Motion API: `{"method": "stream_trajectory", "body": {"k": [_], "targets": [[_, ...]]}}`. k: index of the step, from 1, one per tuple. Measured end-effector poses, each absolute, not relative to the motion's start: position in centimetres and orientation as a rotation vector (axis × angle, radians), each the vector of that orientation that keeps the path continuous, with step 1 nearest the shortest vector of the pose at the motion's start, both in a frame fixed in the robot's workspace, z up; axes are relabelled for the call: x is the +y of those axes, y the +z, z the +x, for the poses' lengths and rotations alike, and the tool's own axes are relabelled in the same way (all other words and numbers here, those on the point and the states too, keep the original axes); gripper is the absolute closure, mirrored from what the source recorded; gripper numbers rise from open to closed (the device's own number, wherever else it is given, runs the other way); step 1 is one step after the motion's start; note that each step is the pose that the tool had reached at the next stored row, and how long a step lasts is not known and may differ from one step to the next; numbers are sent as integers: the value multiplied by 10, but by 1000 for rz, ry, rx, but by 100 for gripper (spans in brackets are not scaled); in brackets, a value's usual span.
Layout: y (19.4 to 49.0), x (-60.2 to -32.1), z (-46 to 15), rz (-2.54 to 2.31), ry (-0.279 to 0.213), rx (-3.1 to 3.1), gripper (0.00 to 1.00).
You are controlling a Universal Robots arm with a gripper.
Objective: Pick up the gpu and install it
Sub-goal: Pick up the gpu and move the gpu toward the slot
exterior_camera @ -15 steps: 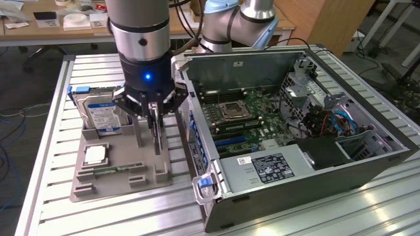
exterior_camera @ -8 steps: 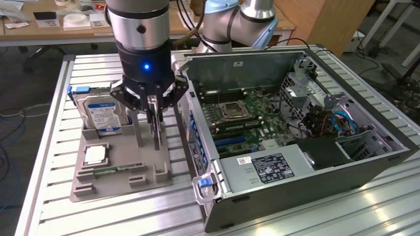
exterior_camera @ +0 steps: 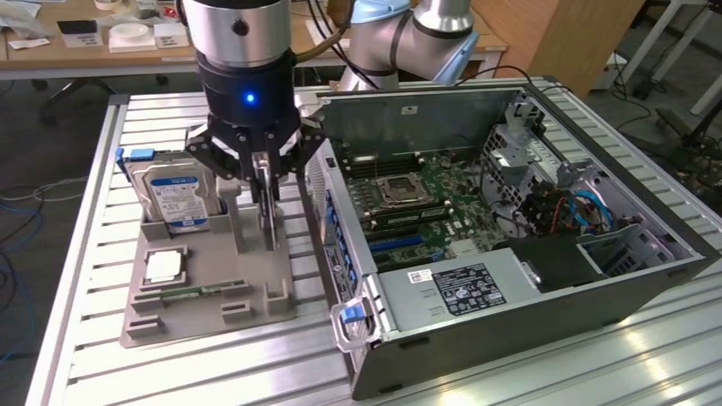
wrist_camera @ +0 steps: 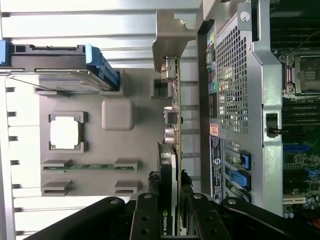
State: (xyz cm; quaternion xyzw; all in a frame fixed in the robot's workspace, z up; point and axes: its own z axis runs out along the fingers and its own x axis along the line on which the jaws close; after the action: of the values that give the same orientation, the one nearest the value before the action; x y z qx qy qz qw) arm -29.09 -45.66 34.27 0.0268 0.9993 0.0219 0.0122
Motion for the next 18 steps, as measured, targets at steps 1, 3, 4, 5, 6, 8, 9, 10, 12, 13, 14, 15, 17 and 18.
{"method": "stream_trajectory", "body": {"k": [1, 3, 4, 5, 6, 8, 9, 10, 12, 13, 14, 15, 17, 18], "targets": [[345, -457, -291, 84, 68, 3115, 74], [348, -457, -291, 84, 68, 3115, 74], [350, -457, -291, 84, 68, 3115, 74], [352, -457, -291, 84, 68, 3115, 74], [354, -457, -291, 84, 68, 3115, 74], [357, -457, -291, 84, 68, 3115, 74], [358, -457, -291, 84, 68, 3115, 74], [359, -457, -291, 83, 68, 3115, 74], [360, -457, -291, 84, 68, 3115, 74], [361, -457, -291, 84, 68, 3115, 74], [361, -457, -291, 84, 68, 3115, 74], [361, -457, -291, 83, 68, 3115, 74], [361, -457, -291, 83, 68, 3115, 74], [361, -457, -291, 84, 68, 3115, 74]]}}
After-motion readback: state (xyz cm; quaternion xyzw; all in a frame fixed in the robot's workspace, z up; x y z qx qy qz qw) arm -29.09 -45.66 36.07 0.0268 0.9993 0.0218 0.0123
